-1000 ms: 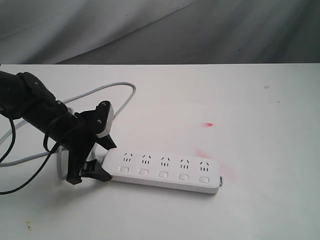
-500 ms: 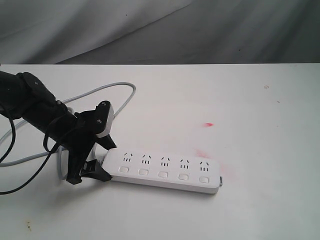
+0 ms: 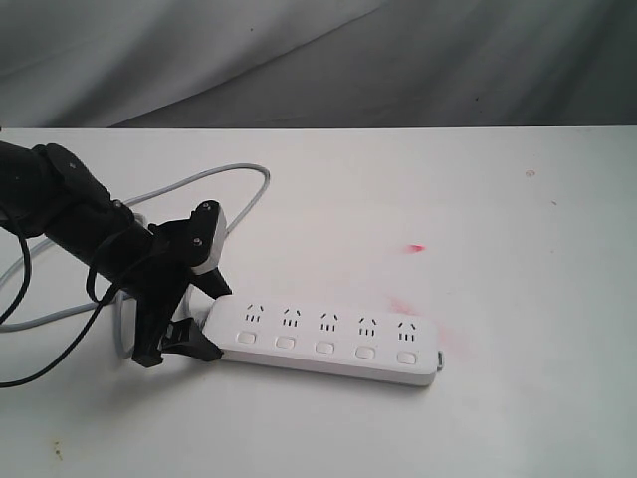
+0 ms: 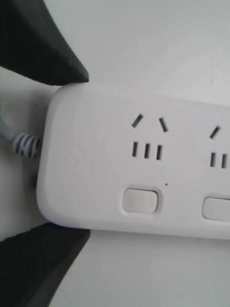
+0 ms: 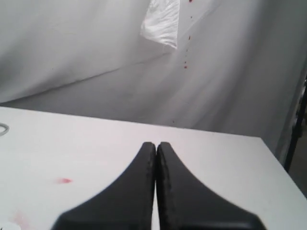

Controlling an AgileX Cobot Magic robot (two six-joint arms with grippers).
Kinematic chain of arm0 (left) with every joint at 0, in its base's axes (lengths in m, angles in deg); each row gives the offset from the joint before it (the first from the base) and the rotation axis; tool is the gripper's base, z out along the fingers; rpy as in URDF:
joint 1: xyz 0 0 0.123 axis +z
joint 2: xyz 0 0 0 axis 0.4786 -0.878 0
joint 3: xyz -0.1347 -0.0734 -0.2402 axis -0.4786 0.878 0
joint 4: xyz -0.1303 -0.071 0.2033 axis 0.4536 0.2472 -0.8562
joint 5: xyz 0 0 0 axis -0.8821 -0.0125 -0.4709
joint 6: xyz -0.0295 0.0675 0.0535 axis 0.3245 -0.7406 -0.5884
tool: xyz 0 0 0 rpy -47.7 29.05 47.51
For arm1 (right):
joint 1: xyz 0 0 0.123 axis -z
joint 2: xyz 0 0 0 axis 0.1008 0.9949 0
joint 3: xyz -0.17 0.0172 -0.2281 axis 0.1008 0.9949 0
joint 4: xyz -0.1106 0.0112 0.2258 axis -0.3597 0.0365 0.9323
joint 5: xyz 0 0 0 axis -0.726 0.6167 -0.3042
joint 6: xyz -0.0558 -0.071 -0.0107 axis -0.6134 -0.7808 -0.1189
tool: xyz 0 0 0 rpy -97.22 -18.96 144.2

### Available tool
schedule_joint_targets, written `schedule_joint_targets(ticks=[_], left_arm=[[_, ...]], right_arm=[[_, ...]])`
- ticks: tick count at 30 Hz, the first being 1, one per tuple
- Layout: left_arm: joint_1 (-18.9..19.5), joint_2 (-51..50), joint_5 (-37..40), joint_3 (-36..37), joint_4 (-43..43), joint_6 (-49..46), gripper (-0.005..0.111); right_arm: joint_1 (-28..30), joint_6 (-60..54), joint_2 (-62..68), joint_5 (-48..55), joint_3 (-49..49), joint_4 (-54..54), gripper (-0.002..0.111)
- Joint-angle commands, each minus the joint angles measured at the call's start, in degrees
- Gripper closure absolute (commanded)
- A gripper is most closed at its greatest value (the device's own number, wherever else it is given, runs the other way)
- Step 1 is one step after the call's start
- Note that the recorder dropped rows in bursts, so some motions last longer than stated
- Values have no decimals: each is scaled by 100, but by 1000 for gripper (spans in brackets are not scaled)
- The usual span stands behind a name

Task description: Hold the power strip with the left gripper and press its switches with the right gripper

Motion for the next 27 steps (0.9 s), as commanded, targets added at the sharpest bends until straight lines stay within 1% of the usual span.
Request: schedule_joint_targets(ticks=[1,10,27], left_arm=[[-18,-4,43,-11,19,20,48],[-18,-4,43,-11,19,20,48],[-18,-4,43,-11,19,20,48]], right_arm=[[3,237,7,401,30,-249,108],[3,237,7,920,30,-249,108],[3,251,7,921,30,-223,108]])
